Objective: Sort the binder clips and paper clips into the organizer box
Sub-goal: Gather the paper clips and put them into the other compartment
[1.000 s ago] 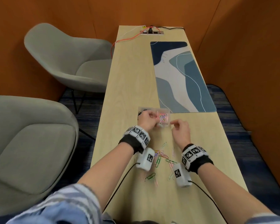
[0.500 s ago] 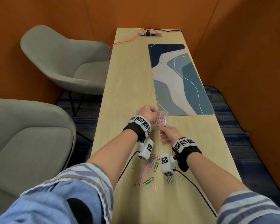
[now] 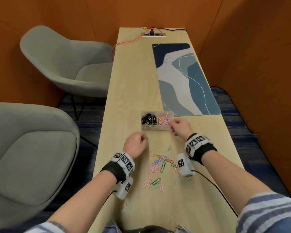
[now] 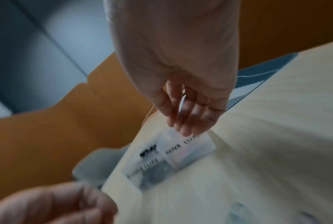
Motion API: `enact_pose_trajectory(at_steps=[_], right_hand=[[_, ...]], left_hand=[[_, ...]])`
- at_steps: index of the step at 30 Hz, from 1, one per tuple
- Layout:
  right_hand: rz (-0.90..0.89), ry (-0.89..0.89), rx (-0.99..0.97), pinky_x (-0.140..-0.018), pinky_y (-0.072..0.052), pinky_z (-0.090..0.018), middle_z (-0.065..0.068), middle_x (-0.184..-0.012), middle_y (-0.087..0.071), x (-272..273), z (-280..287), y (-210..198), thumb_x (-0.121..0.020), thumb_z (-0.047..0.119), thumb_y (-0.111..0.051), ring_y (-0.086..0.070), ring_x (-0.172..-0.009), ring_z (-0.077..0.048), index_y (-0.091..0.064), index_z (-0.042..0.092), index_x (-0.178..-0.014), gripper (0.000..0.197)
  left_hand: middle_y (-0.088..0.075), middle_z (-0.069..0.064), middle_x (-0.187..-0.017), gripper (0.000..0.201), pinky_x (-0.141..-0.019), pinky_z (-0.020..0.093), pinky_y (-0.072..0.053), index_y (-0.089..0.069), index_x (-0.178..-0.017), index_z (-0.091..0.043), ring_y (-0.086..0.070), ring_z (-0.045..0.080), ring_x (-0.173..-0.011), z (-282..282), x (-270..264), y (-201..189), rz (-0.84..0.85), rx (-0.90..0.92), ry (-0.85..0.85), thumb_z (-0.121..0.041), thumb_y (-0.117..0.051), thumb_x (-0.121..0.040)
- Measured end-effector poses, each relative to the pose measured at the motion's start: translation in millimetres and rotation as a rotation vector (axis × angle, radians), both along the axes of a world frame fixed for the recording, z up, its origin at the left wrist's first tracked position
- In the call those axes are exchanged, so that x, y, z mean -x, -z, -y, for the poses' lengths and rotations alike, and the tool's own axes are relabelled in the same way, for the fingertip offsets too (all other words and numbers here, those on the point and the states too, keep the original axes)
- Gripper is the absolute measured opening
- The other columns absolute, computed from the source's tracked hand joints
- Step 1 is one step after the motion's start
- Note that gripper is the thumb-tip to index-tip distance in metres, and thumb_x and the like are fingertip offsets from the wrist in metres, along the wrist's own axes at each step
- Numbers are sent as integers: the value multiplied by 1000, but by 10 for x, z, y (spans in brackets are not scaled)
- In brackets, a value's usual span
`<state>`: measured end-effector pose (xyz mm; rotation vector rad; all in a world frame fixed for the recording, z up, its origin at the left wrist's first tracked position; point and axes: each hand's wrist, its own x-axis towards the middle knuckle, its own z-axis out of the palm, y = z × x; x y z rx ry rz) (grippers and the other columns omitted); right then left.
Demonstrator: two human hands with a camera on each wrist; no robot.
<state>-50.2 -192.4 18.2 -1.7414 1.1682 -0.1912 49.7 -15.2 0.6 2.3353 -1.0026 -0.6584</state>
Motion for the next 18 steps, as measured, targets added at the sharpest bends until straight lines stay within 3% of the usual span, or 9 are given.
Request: enact_pose_trajectory(at_steps=[1, 3, 5, 7, 10, 13, 16, 18], right_hand=[[-68, -50, 151, -80, -50, -35, -12, -96, -66, 78, -45, 54, -87, 8, -49, -61, -87, -26, -69, 11, -91, 21], [-182, -191, 440, -100, -41, -39, -12, -126, -54, 161, -118, 139, -87, 4, -43, -51, -116, -30, -58, 12, -121, 38], [-245, -323, 609, -103, -37, -46, -6, -143, -40, 99, -108, 110, -91, 11, -41, -38, -129, -30, -45, 18, -134, 44], [-312, -430, 680, -102, -35, -51, 0, -151, -32, -47, -13, 53, -94, 21, -37, -28, -136, -27, -41, 20, -136, 42], [-494, -557, 736, -103, -30, -54, 0, -152, -31, -215, 114, 15, -97, 31, -31, -21, -141, -26, -44, 19, -134, 41], [-657, -611, 795, -106, -27, -56, -3, -139, -47, -204, 98, 59, -97, 32, -27, -35, -131, -26, -53, 15, -124, 41], [-624, -619, 760, -109, -9, -67, -2, -130, -55, -104, 10, 118, -98, 33, -21, -42, -126, -25, -58, 18, -119, 44], [-522, -555, 734, -110, -5, -66, 0, -131, -54, -8, -61, 116, -99, 30, -25, -40, -129, -23, -56, 21, -122, 40]], left_hand=[[-66, 7, -100, 16, -84, 32, -48, -67, -94, -12, -63, 24, -93, -64, 23, 43, 26, -18, 23, -15, -52, -88], [-62, 6, -101, 17, -85, 30, -45, -66, -96, -14, -61, 23, -95, -156, 59, 104, 68, -44, 55, -16, -51, -89], [-61, 5, -102, 17, -84, 28, -43, -65, -98, -15, -59, 21, -97, -214, 88, 135, 88, -50, 61, -18, -50, -90], [-60, 3, -103, 18, -85, 27, -43, -64, -100, -16, -58, 19, -97, -270, 98, 146, 103, -50, 65, -19, -49, -92], [-59, 2, -104, 18, -87, 28, -46, -64, -101, -16, -58, 18, -98, -372, 66, 163, 118, -48, 60, -19, -49, -92], [-59, 0, -104, 17, -87, 27, -47, -64, -101, -18, -59, 17, -98, -458, -3, 196, 119, -70, 41, -20, -49, -93], [-59, 0, -104, 17, -86, 27, -47, -64, -101, -19, -59, 17, -99, -481, -28, 214, 112, -88, 40, -22, -49, -93], [-59, 1, -106, 18, -86, 28, -47, -63, -102, -18, -58, 19, -101, -458, -2, 196, 115, -97, 66, -23, -48, -94]])
